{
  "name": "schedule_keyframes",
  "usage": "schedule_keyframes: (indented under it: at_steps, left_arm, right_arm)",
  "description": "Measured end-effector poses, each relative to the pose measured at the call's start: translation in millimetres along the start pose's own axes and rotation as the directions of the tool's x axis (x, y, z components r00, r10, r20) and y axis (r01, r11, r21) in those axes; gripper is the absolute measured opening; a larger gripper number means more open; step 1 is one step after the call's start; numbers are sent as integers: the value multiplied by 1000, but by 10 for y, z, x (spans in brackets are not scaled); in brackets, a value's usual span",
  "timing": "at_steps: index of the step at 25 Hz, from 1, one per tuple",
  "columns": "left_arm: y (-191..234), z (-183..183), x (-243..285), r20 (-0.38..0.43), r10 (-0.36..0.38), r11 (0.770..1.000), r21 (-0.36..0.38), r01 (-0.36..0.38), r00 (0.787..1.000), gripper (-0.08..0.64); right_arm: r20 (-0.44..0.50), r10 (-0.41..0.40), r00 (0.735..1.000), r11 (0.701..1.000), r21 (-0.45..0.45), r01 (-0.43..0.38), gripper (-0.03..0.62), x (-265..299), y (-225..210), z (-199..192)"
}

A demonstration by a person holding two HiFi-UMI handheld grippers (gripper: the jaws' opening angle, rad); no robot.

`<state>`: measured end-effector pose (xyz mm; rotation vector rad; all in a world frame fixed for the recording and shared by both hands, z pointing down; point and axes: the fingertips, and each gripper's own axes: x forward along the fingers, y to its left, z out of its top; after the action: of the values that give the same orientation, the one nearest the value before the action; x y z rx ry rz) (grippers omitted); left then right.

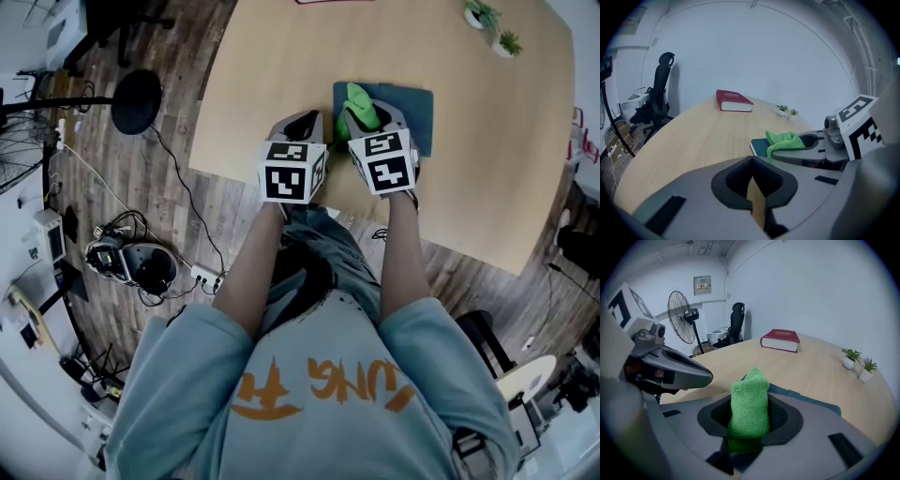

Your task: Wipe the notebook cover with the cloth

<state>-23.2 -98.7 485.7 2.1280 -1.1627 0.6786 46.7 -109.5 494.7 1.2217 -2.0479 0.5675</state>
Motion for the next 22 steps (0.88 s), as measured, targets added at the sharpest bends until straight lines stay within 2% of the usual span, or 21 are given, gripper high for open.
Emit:
schedule_keyframes:
  at_steps: [22]
  left_arm:
    - [-276, 72, 162, -27, -34, 998, 53, 35, 999, 18]
  right_arm:
    - [33, -112, 993, 988, 110, 108, 138, -258, -653, -285]
